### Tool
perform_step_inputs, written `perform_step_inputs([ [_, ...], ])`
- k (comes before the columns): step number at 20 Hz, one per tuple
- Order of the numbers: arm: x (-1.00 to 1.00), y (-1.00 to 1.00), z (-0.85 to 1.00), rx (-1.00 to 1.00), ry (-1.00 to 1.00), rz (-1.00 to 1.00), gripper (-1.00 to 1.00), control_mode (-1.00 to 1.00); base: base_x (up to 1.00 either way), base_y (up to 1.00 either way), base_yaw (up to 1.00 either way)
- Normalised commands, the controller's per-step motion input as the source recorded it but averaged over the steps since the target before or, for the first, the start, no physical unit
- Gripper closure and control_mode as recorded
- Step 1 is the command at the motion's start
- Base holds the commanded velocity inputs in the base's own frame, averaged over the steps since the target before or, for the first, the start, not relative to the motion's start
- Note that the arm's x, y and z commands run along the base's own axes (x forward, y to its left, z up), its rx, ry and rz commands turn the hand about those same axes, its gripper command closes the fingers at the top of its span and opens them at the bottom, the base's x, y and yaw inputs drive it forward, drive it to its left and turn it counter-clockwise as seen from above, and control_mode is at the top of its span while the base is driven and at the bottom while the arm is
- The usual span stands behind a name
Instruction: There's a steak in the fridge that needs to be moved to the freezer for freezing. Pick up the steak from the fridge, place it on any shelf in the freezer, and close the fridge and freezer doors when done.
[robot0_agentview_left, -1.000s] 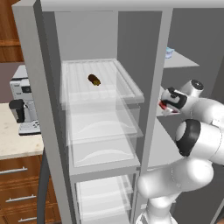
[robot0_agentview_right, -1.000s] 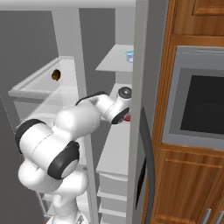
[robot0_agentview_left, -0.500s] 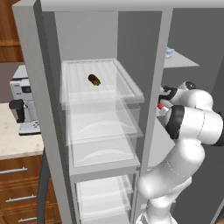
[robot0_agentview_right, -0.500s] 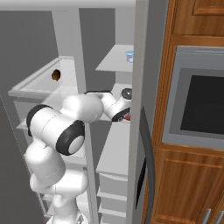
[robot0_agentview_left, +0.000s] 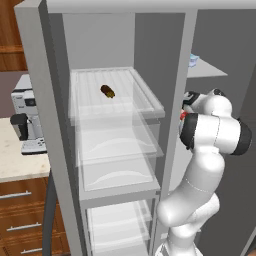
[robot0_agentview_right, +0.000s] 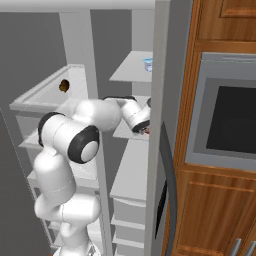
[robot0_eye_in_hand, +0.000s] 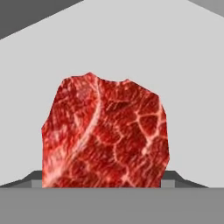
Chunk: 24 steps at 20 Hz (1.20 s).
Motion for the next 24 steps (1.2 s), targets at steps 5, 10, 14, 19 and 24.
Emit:
perform_step_inputs([
  [5, 0.16, 0.21, -0.22, 0.0, 0.0, 0.0, -1.0, -1.0, 0.0, 0.0, 0.0],
  [10, -0.14, 0.21, -0.2, -0.01, -0.01, 0.0, -1.0, -1.0, 0.0, 0.0, 0.0],
  [14, -0.53, 0.27, -0.04, -0.03, -0.06, 0.0, -1.0, -1.0, 0.0, 0.0, 0.0],
  [19, -0.75, 0.1, 0.0, -0.03, -0.1, 0.0, -1.0, -1.0, 0.0, 0.0, 0.0],
  [24, -0.55, 0.03, 0.09, 0.0, -0.07, 0.0, -1.0, -1.0, 0.0, 0.0, 0.0],
])
